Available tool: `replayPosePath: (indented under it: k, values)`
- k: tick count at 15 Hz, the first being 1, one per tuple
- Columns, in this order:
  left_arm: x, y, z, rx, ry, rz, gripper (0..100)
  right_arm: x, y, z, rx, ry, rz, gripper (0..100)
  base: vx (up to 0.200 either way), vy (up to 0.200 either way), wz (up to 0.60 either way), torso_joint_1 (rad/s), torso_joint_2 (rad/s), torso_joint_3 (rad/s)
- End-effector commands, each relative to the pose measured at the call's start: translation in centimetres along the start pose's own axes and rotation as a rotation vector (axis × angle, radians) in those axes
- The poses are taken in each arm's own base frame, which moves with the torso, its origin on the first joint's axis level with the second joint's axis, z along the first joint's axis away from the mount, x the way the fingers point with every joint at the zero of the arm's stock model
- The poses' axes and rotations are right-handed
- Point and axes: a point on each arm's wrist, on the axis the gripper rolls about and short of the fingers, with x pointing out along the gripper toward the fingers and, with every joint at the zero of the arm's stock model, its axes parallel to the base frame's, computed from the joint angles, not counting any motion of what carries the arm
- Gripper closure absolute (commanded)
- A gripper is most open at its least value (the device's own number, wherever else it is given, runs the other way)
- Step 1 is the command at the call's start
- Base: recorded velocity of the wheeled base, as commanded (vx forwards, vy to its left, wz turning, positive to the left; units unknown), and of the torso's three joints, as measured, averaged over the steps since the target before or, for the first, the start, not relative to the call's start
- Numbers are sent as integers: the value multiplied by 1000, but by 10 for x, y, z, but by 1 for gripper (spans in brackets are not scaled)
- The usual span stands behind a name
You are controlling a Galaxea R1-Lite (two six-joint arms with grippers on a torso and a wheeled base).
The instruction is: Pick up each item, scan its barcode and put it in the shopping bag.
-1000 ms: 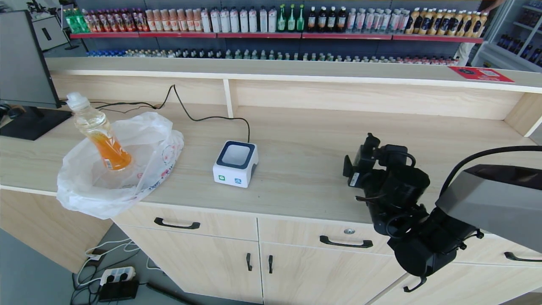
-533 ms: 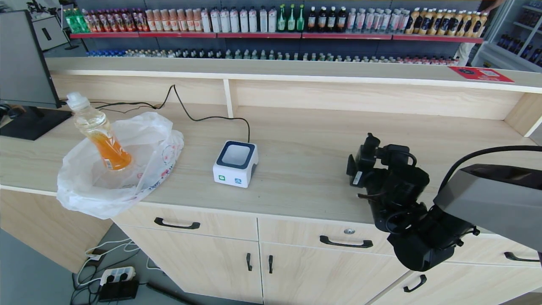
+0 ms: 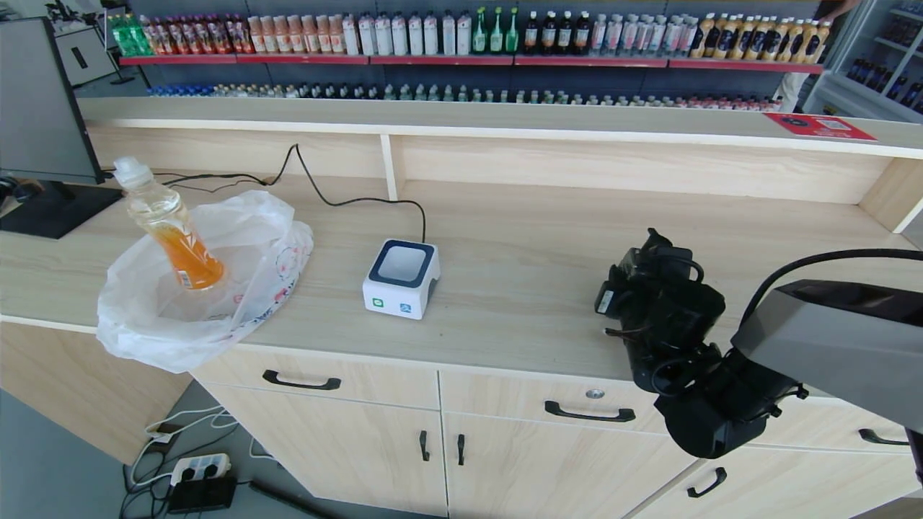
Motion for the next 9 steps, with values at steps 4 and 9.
replayPosePath:
  k: [4,9]
  values:
    - [0,0,0,2,-1,0,0,-2,-1,2,5,1,1,100,0,0,0,0,0,0]
    - [0,0,0,31,-3,-1,0,-9,-6,14,9,-7,0,100,0,0,0,0,0,0]
